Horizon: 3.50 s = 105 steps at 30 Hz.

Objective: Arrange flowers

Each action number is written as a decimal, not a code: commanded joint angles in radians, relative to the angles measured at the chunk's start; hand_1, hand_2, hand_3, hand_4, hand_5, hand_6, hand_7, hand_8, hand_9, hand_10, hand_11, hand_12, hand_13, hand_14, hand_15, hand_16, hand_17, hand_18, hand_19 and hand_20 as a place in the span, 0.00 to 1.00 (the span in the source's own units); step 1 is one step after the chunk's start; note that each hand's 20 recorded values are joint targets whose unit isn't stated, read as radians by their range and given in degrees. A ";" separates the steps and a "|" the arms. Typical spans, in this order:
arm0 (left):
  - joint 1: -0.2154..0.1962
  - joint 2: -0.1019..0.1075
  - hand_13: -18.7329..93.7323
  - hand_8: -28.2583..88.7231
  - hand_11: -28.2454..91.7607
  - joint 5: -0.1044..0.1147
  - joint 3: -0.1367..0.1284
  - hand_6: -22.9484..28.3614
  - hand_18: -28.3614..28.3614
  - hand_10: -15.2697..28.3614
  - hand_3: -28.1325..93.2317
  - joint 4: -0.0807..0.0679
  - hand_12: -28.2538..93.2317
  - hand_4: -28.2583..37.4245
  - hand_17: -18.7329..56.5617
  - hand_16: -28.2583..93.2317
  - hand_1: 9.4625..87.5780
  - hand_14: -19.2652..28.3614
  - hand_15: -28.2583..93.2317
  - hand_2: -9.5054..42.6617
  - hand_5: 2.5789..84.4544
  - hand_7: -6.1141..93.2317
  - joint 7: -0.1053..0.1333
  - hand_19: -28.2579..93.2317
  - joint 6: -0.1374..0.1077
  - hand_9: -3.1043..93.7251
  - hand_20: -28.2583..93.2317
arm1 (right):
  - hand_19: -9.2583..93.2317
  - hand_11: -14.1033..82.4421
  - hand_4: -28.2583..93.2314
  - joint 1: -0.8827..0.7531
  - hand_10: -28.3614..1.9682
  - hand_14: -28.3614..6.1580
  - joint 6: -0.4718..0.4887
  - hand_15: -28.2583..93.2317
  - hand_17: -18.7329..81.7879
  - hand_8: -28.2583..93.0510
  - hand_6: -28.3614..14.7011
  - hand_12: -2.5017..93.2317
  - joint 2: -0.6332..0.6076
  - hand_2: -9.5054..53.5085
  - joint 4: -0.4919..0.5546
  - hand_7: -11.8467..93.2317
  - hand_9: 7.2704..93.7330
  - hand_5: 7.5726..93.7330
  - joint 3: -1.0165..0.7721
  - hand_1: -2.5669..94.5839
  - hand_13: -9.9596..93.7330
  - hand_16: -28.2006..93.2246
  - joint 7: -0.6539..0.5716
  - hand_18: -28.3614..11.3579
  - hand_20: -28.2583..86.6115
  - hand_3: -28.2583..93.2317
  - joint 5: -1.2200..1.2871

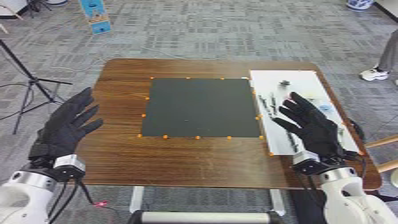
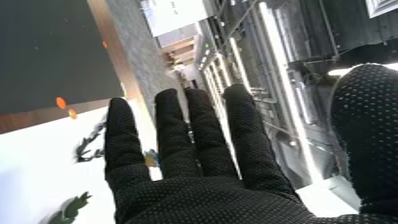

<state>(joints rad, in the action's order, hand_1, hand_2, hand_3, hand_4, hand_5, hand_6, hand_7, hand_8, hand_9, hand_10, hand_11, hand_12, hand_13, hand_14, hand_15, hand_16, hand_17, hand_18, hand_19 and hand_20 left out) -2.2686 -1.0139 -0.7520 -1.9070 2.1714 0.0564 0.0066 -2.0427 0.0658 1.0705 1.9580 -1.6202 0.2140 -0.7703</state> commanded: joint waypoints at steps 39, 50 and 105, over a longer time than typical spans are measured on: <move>-0.037 0.019 0.29 0.16 0.34 0.004 -0.024 0.51 0.83 0.53 0.72 0.020 0.39 0.00 0.11 0.26 0.26 0.67 0.34 0.00 0.23 0.22 0.004 0.54 -0.004 0.19 0.29 | 0.98 0.67 0.00 0.326 0.55 0.49 -0.292 0.84 0.52 0.12 0.61 0.35 -0.630 0.00 0.087 0.52 0.64 0.54 0.463 0.35 0.67 0.47 -0.769 0.24 0.64 0.77 -1.480; -0.031 0.018 0.29 0.16 0.34 0.005 -0.021 0.50 0.82 0.53 0.72 0.017 0.38 0.00 0.11 0.26 0.26 0.67 0.34 0.00 0.23 0.23 -0.001 0.54 -0.002 0.19 0.29 | 0.97 0.66 0.00 0.299 0.54 0.48 -0.212 0.83 0.51 0.12 0.61 0.35 -0.633 0.00 0.053 0.52 0.63 0.54 0.476 0.32 0.66 0.47 -0.787 0.23 0.64 0.79 -1.484; -0.046 0.014 0.29 0.16 0.34 0.011 -0.040 0.48 0.82 0.53 0.72 0.028 0.39 0.00 0.10 0.26 0.26 0.66 0.33 0.00 0.23 0.24 0.004 0.54 -0.015 0.20 0.29 | 0.98 0.72 0.00 0.377 0.53 0.47 -0.034 0.86 0.51 0.30 0.64 0.41 -0.589 0.00 -0.038 0.62 0.69 0.63 0.600 0.36 0.69 0.54 -0.739 0.19 0.68 0.86 -1.514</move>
<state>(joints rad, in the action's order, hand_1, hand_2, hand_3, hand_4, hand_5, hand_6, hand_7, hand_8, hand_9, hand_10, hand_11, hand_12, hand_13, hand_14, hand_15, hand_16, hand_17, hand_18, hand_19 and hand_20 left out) -2.3051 -0.9983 -0.7476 -1.9424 2.1911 0.0609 -0.0007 -1.6293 -0.0374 0.4716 1.9349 -1.0185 -0.5452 -2.2732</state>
